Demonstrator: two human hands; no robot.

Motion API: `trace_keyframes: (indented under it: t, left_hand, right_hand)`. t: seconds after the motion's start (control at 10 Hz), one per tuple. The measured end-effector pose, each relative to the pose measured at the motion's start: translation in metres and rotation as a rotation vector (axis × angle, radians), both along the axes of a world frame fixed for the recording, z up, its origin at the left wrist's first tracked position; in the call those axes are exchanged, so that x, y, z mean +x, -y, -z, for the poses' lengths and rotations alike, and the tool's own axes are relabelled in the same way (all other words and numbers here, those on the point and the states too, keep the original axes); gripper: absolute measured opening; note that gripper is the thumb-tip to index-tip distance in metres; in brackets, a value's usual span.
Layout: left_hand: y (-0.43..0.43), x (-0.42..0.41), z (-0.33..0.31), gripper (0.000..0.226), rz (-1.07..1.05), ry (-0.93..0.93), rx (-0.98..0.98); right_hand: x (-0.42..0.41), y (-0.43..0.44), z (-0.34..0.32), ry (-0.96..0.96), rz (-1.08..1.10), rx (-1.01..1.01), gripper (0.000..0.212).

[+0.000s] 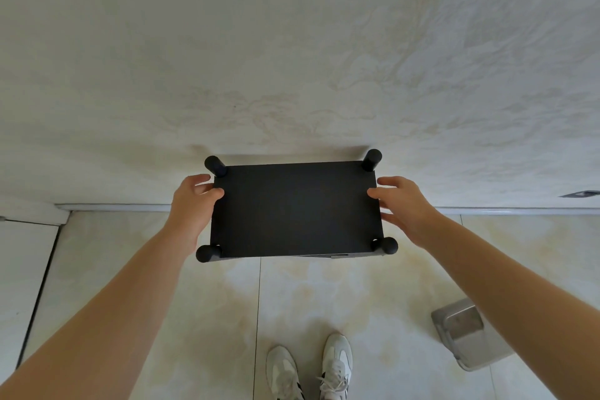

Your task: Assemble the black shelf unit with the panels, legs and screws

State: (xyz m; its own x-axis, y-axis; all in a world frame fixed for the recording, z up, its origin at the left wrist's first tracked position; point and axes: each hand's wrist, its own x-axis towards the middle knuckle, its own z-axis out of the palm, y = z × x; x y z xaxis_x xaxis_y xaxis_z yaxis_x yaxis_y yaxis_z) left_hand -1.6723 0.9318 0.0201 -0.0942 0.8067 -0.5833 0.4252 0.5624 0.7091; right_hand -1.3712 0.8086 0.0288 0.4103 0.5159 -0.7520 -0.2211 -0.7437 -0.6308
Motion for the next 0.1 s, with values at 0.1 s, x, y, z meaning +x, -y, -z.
trace_keyframes:
  t: [0.1]
  left_hand:
    - [0.0009, -0.0040, -0.0011, 0.036, -0.029, 0.001, 0.030]
  right_hand:
    - [-0.0004, 0.0025, -0.0019, 0.070, 0.026, 0.017, 0.046]
